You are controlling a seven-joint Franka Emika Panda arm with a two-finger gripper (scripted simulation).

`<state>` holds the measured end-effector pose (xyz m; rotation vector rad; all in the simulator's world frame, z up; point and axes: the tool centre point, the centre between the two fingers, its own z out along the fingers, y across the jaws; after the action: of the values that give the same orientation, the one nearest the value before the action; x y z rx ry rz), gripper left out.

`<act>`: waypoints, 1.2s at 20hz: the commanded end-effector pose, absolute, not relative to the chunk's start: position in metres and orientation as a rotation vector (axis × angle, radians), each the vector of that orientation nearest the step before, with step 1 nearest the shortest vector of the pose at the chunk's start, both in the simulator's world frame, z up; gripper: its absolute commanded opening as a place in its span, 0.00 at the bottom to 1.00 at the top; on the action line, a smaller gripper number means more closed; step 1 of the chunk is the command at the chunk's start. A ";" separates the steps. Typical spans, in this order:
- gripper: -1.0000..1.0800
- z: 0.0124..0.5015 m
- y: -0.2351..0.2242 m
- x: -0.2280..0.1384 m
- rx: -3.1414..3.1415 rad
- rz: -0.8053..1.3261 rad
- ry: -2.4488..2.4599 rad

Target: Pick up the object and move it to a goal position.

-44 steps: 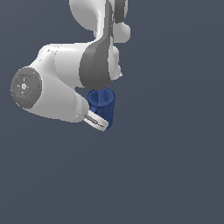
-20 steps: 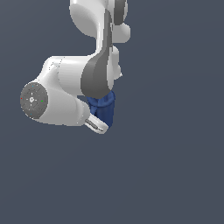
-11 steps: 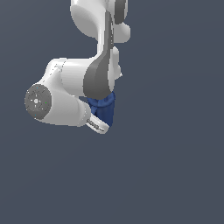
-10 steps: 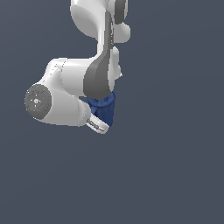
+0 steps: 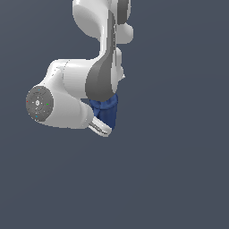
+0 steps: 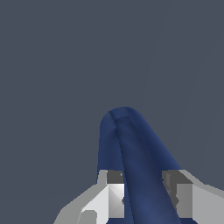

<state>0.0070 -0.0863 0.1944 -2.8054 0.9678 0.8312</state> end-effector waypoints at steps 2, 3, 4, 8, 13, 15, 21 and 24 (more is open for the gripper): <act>0.00 0.198 -0.077 0.006 -2.806 0.832 0.967; 0.00 0.200 -0.072 0.006 -2.806 0.832 0.967; 0.00 0.202 -0.066 0.005 -2.806 0.832 0.967; 0.00 0.215 -0.033 0.003 -2.806 0.833 0.966; 0.00 0.236 0.021 -0.001 -2.807 0.835 0.966; 0.00 0.245 0.042 -0.003 -2.807 0.835 0.966; 0.00 0.270 0.106 -0.006 -2.806 0.837 0.965; 0.00 0.282 0.136 -0.007 -2.806 0.837 0.965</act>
<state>-0.0066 0.1205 0.2747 -2.8067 0.9644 0.8380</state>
